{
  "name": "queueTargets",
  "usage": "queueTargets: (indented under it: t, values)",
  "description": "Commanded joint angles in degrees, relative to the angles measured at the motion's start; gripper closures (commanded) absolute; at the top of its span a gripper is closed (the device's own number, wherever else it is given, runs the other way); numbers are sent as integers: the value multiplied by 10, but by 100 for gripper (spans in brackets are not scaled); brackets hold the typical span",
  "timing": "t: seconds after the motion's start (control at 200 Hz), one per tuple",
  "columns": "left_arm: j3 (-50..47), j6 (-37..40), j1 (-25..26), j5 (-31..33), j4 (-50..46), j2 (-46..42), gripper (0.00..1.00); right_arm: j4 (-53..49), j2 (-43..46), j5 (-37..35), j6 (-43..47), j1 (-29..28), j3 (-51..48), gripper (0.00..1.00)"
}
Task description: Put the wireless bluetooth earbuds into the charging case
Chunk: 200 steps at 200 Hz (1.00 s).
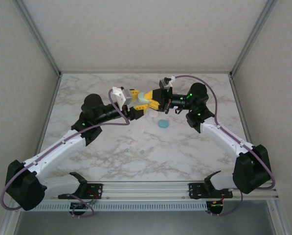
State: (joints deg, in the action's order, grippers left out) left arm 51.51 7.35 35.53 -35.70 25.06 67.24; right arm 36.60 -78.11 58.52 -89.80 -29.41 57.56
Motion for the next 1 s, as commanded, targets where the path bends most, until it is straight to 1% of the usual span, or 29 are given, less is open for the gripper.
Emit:
queueTargets:
  t: [0.0,0.2,0.355,0.405,0.475,0.526,0.601,0.661,0.666,0.696,0.726,0.806,0.886,0.996]
  values:
    - [-3,-11,-5,2,27,1,46,7,3,5,7,-5,-7,85]
    - [9,-5,-4,-10,5,8,52,1,2,7,11,-6,-3,85]
    - [17,9,-3,-13,-18,10,62,-13,4,7,17,-7,3,83]
    - [18,12,-2,-14,-22,10,67,-29,5,7,27,-7,5,81]
    - [20,15,-2,-13,-29,10,72,-77,11,2,60,-7,12,78]
    - [19,16,-2,-15,-34,10,74,-113,16,-4,85,-7,18,74]
    - [13,14,-2,-12,-33,11,75,-200,24,-9,157,-7,41,67]
    - [6,9,-2,-10,-28,11,76,-307,29,-25,242,-7,73,57]
    - [5,9,-2,-10,-28,11,76,-330,30,-29,257,-6,80,56]
    - [0,7,-2,-7,-24,12,76,-367,30,-38,287,-7,93,52]
    - [-3,2,-2,-5,-19,13,76,-437,31,-63,343,-6,119,48]
    - [-10,-7,-2,-3,-10,15,76,-542,30,-110,435,-6,166,42]
    - [-19,-13,-2,5,-3,12,76,-606,35,-157,493,-6,197,39]
    - [-37,-23,-2,17,10,4,76,-623,58,-214,548,-6,199,36]
